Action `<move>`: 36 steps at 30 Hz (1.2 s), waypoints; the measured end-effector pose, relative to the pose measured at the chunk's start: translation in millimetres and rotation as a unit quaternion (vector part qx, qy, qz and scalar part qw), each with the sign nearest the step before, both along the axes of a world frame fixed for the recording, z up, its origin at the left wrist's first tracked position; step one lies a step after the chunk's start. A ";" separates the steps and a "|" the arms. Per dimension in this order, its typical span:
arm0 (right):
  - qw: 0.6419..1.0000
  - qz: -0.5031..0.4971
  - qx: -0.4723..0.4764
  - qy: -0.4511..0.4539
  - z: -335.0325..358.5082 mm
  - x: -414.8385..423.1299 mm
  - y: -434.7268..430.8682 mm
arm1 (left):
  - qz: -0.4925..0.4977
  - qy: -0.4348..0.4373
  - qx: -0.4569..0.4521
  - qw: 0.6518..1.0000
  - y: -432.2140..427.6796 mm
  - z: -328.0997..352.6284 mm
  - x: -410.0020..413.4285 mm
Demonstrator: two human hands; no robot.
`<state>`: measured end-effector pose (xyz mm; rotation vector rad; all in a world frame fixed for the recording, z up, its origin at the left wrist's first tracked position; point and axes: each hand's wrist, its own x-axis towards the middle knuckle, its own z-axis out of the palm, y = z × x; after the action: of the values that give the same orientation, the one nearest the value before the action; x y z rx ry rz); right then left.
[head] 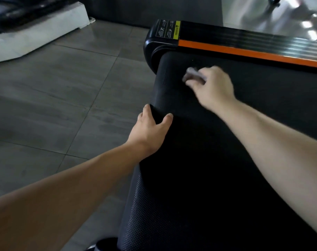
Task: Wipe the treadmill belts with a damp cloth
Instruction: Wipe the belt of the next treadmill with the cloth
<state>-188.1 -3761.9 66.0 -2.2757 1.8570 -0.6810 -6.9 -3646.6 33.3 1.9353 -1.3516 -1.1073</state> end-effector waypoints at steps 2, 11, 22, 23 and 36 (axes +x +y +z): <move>0.992 0.126 0.012 -0.006 -2.9 10.6 50.1 | -0.004 0.013 0.004 1.000 3.7 -1.5 2.8; 0.999 0.033 -0.020 0.014 -2.4 19.9 37.5 | -0.022 0.098 0.017 0.995 62.6 -14.8 15.5; 0.994 0.100 -0.028 0.024 6.4 56.9 5.4 | 0.031 0.326 -0.004 0.945 77.3 -36.5 24.2; 0.995 0.096 -0.026 0.032 3.2 63.6 4.6 | 0.031 0.337 0.002 0.941 74.1 -37.8 25.4; 0.970 0.163 0.045 0.174 16.4 109.9 -52.8 | 0.028 0.342 0.017 0.939 43.5 -42.8 26.8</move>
<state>-78.2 -3814.7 82.3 -2.6816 1.5303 -0.1520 19.9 -3603.1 -9.6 1.3816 -0.8835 -1.5824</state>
